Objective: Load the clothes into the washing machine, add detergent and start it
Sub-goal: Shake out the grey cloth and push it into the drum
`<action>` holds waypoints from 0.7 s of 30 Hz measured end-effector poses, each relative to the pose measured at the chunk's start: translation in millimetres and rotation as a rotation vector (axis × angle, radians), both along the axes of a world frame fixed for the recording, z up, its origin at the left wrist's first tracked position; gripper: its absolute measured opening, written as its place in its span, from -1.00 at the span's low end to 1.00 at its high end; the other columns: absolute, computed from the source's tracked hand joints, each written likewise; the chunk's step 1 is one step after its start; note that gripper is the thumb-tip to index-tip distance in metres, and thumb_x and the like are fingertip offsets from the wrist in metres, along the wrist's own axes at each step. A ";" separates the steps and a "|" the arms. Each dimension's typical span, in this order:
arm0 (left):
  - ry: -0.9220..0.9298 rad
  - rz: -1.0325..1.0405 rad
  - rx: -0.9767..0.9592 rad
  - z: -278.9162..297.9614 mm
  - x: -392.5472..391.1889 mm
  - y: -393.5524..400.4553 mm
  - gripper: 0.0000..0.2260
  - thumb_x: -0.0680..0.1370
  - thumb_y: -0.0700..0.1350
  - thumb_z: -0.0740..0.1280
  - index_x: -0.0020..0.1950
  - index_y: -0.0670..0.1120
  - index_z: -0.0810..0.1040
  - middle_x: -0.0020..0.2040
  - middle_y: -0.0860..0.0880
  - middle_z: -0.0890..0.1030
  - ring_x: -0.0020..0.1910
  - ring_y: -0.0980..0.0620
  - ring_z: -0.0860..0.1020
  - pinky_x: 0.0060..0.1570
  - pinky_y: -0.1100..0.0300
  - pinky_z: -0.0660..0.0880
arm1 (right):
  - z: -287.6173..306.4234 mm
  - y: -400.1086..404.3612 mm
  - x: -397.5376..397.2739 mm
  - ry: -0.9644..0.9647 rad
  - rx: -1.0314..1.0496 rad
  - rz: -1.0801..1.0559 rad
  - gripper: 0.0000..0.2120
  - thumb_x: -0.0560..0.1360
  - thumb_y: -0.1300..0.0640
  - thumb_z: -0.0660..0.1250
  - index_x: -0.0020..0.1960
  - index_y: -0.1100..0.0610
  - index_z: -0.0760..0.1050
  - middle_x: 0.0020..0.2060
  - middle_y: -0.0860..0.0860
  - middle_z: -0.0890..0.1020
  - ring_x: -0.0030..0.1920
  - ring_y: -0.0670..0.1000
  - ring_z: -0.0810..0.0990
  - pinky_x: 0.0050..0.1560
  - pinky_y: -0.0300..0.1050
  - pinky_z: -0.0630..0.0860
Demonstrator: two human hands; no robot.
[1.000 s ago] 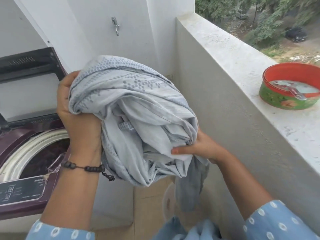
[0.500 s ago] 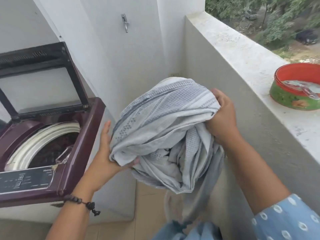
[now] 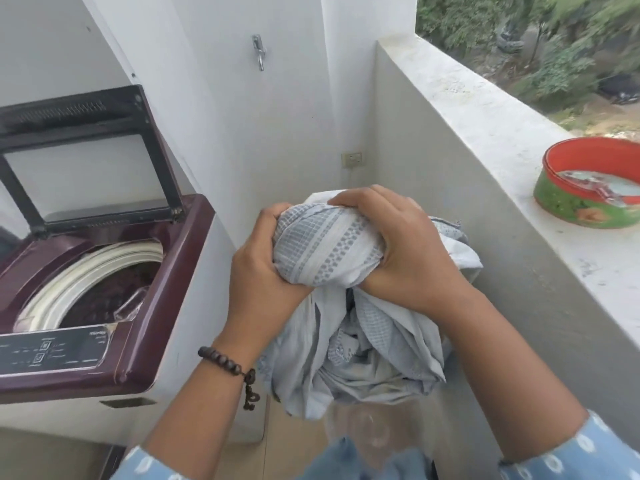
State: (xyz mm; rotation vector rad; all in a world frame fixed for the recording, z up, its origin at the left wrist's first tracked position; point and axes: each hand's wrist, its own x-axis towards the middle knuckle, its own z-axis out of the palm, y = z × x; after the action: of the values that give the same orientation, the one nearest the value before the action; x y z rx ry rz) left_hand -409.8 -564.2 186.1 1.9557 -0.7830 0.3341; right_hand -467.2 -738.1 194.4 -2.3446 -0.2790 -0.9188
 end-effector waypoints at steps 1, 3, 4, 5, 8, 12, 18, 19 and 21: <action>0.020 -0.007 -0.055 1.7 2.8 0.5 -0.46 0.30 -0.17 0.61 0.19 -0.02 0.47 -0.06 0.15 0.61 -0.13 0.16 0.60 -0.22 0.17 0.56 | 0.0 -2.2 -1.0 0.038 0.024 0.030 -0.43 0.30 -0.04 0.43 0.28 0.04 0.46 0.02 -0.03 0.57 0.05 0.06 0.55 0.01 0.17 0.47; 0.052 -0.018 -0.162 4.8 10.5 3.8 -0.51 0.31 -0.22 0.57 0.16 -0.04 0.48 -0.04 0.18 0.61 -0.08 0.22 0.58 -0.14 0.28 0.53 | -2.1 -13.8 -3.9 0.147 0.041 0.076 -0.23 0.30 -0.16 0.46 0.45 -0.05 0.29 0.17 -0.03 0.50 0.21 0.03 0.47 0.21 0.17 0.41; 0.062 -0.011 -0.210 6.7 14.8 7.0 -0.53 0.32 -0.27 0.55 0.15 -0.05 0.48 -0.02 0.17 0.60 -0.04 0.23 0.58 -0.09 0.33 0.50 | -3.9 -23.1 -5.6 0.228 0.033 0.080 -0.10 0.28 -0.25 0.48 0.51 -0.11 0.17 0.27 -0.06 0.44 0.32 0.00 0.40 0.31 0.17 0.35; 0.070 0.006 -0.255 8.6 18.9 10.4 -0.53 0.33 -0.32 0.54 0.15 -0.07 0.48 0.01 0.15 0.60 -0.01 0.23 0.57 -0.05 0.34 0.49 | -7.0 -33.4 -7.7 0.321 0.031 0.067 0.02 0.23 -0.32 0.49 0.54 -0.17 0.06 0.37 -0.12 0.36 0.42 -0.04 0.30 0.40 0.18 0.27; 0.148 0.083 -0.475 17.2 27.1 23.0 -0.57 0.35 -0.32 0.52 0.15 -0.13 0.47 0.05 0.01 0.59 0.01 0.16 0.57 0.01 0.29 0.52 | -31.5 -57.2 -12.9 0.567 0.234 0.097 0.19 0.14 -0.33 0.55 0.53 -0.31 -0.15 0.47 -0.36 0.09 0.52 -0.24 0.01 0.53 0.12 0.08; 0.312 0.127 -0.772 22.0 37.9 38.8 -0.48 0.31 -0.16 0.52 0.23 -0.19 0.50 0.19 -0.10 0.60 0.16 -0.04 0.58 0.24 0.00 0.51 | -67.7 -62.3 -14.1 0.636 0.620 0.251 0.22 0.15 -0.16 0.61 0.53 -0.31 -0.16 0.52 -0.32 0.09 0.50 -0.23 0.16 0.48 0.00 0.25; 0.634 -0.057 -0.950 14.9 19.8 31.3 -0.37 0.20 0.06 0.60 0.24 -0.03 0.60 0.22 -0.07 0.63 0.20 -0.03 0.60 0.10 0.15 0.57 | -88.6 -38.9 -8.1 0.567 0.888 0.342 -0.04 0.20 0.17 0.62 0.49 0.00 0.24 0.33 -0.06 0.52 0.32 -0.06 0.51 0.28 -0.06 0.51; 0.672 -0.081 -0.952 10.0 16.3 29.3 -0.57 0.28 0.07 0.54 0.13 0.03 0.67 0.13 -0.02 0.68 0.12 0.02 0.64 0.02 0.19 0.58 | -91.5 -33.4 -6.1 0.491 0.968 0.300 -0.11 0.21 0.25 0.60 0.44 0.02 0.30 0.28 -0.03 0.56 0.29 -0.02 0.54 0.25 -0.02 0.54; 0.718 -0.082 -0.921 -0.5 12.4 28.1 -0.88 0.42 -0.03 0.43 -0.09 0.07 0.74 -0.05 0.04 0.72 -0.04 0.09 0.68 -0.11 0.25 0.60 | -93.1 -27.3 -4.1 0.356 1.107 0.240 -0.22 0.24 0.34 0.54 0.40 0.07 0.36 0.25 0.06 0.58 0.26 0.09 0.57 0.22 0.12 0.55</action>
State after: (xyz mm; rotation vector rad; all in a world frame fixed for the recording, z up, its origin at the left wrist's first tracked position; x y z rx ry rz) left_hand -397.5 -536.0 185.5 1.0324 -0.1586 -0.0767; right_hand -471.3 -765.4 101.3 -1.3509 0.0947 -0.3469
